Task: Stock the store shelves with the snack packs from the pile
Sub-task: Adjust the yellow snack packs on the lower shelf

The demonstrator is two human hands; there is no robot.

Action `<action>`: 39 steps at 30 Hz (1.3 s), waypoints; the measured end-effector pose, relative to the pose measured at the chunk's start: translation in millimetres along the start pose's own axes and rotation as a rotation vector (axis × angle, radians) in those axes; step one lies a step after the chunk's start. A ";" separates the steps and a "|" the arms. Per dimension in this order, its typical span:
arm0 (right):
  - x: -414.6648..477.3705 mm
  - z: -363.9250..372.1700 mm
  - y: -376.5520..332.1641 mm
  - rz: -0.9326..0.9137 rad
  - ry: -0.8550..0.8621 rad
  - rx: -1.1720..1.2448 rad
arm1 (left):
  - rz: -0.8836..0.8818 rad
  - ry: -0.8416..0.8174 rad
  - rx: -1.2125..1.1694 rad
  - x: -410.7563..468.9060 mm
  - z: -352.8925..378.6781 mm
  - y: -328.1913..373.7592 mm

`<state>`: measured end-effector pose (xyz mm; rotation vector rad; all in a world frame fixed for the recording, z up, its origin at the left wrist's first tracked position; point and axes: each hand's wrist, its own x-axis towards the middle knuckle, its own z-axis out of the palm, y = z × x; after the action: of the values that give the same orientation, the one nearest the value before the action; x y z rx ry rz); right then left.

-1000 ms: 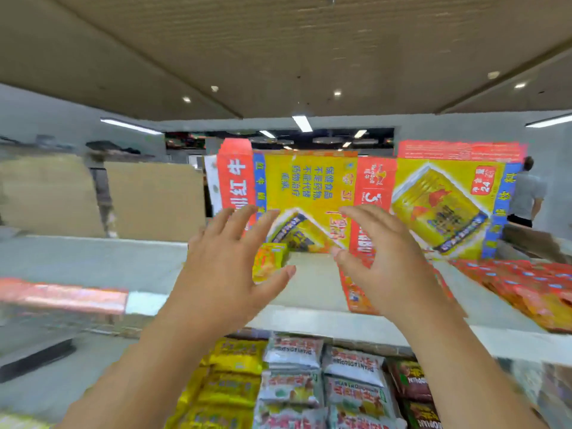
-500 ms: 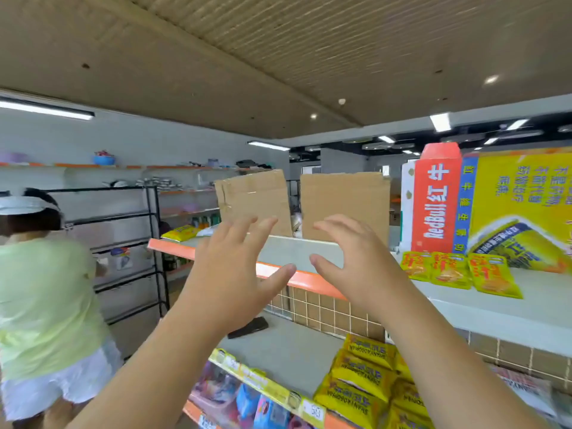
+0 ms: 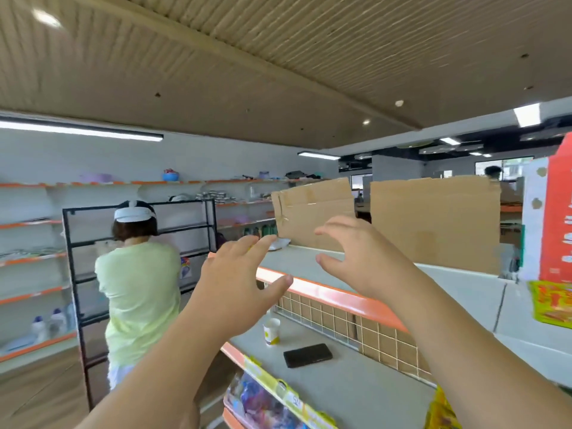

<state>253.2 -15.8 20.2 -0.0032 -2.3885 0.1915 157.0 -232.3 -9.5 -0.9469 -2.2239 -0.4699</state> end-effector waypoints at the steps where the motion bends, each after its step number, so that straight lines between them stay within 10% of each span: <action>1: 9.5 9.3 6.6 0.006 -0.014 -0.006 | -0.002 -0.014 -0.003 8.0 10.4 -5.0; 39: 359.4 263.6 99.9 0.225 -0.656 -0.318 | -0.102 -0.265 -0.325 306.5 268.4 -276.6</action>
<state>-194.3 67.1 58.4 -0.4182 -3.0460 -0.1072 -322.1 -118.6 -5.0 -1.1187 -2.4903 -0.8121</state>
